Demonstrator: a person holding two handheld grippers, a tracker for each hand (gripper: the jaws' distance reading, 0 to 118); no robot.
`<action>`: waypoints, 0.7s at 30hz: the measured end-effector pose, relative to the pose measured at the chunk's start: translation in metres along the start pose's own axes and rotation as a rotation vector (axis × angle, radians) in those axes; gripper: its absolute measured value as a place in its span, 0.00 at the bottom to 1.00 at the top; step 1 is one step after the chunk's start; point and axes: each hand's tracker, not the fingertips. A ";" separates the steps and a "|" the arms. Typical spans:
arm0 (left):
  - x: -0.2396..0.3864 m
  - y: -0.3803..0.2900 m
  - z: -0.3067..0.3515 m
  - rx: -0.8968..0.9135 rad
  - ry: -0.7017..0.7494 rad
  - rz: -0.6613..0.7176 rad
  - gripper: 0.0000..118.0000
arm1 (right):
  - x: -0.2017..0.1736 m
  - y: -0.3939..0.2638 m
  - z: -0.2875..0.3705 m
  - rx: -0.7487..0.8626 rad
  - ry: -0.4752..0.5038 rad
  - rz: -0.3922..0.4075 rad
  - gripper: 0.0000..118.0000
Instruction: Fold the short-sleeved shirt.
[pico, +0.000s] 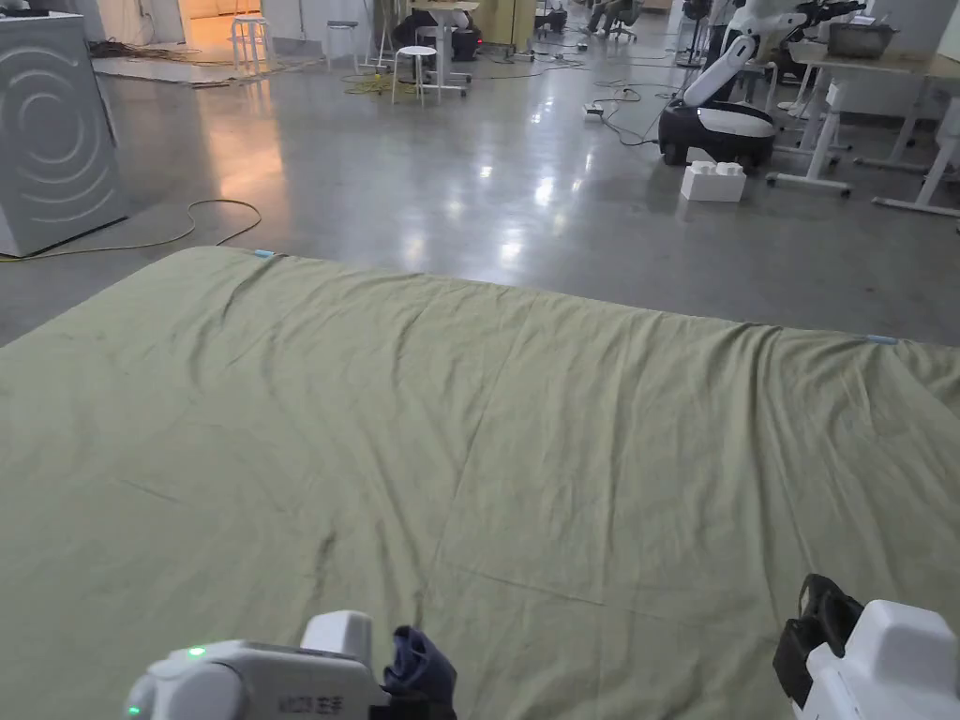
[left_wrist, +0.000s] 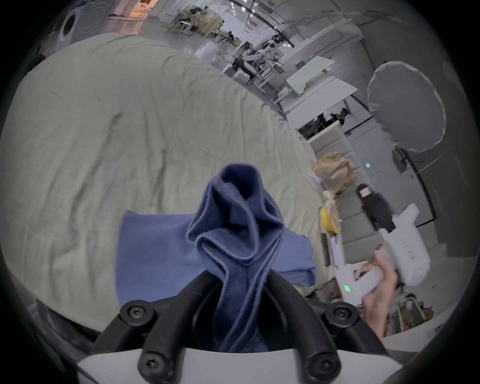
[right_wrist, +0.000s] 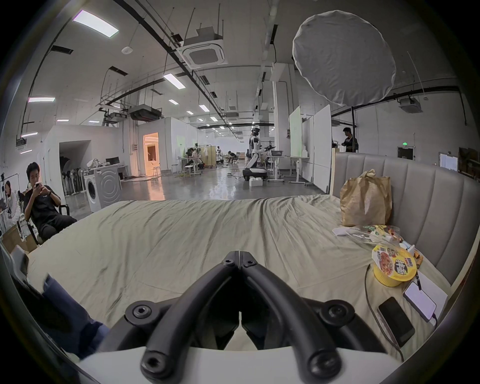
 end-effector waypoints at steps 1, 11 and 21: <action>0.007 -0.004 -0.015 -0.020 0.025 -0.029 0.06 | 0.003 -0.001 0.001 0.000 -0.006 -0.001 0.00; 0.025 -0.031 -0.109 -0.102 0.208 -0.035 0.06 | 0.025 -0.007 0.011 -0.015 -0.052 -0.016 0.00; 0.033 -0.018 -0.069 -0.077 0.044 -0.004 0.49 | 0.025 -0.011 0.011 -0.032 -0.055 -0.018 0.00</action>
